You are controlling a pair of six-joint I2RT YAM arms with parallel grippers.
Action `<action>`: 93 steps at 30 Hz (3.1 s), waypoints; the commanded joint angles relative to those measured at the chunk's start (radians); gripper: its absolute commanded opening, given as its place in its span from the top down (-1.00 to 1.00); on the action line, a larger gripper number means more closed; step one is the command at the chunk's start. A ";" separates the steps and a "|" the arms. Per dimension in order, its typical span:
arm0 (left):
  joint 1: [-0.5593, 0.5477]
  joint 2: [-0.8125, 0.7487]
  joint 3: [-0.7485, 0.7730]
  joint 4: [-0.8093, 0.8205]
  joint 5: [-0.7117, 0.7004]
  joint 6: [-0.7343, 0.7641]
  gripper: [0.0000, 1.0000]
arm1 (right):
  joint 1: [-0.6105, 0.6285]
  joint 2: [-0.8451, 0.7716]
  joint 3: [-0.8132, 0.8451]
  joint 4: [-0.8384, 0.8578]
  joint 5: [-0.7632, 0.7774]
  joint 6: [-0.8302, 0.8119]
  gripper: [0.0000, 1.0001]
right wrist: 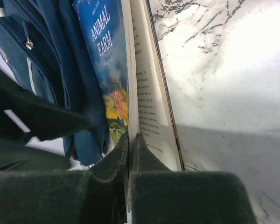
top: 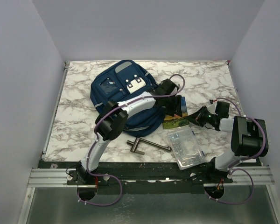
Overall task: Pack the student bag
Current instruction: Pick up the book from the center of the board.
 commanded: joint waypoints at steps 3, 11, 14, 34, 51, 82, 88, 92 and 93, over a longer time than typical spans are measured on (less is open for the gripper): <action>0.067 -0.279 0.011 -0.001 0.145 0.029 -0.28 | 0.002 -0.005 0.028 0.089 -0.041 0.112 0.99; 0.149 -0.588 -0.292 0.166 0.217 -0.006 -0.31 | -0.040 -0.080 0.072 0.069 -0.077 0.188 1.00; 0.190 -0.681 -0.413 0.247 0.251 -0.060 -0.34 | -0.058 -0.116 0.092 0.072 -0.109 0.242 0.99; 0.334 -0.657 -0.813 0.931 0.445 -0.733 -0.53 | -0.076 -0.341 0.202 0.325 -0.300 0.645 0.99; 0.208 -0.344 -0.746 1.547 0.361 -1.214 0.03 | -0.012 -0.439 0.126 0.446 -0.320 0.750 0.99; 0.221 -0.883 -0.534 -0.275 0.337 0.680 1.00 | 0.423 -0.354 0.832 -0.734 0.143 -0.581 -0.74; 0.140 -0.943 -0.562 -0.318 0.424 0.769 1.00 | 0.452 -0.221 0.939 -0.805 -0.248 -0.670 -0.86; 0.130 -0.940 -0.555 -0.342 0.453 0.793 1.00 | 0.556 -0.200 0.884 -0.805 -0.361 -0.708 -0.87; 0.130 -0.943 -0.556 -0.342 0.459 0.797 1.00 | 0.571 -0.205 0.863 -0.801 -0.373 -0.711 -0.86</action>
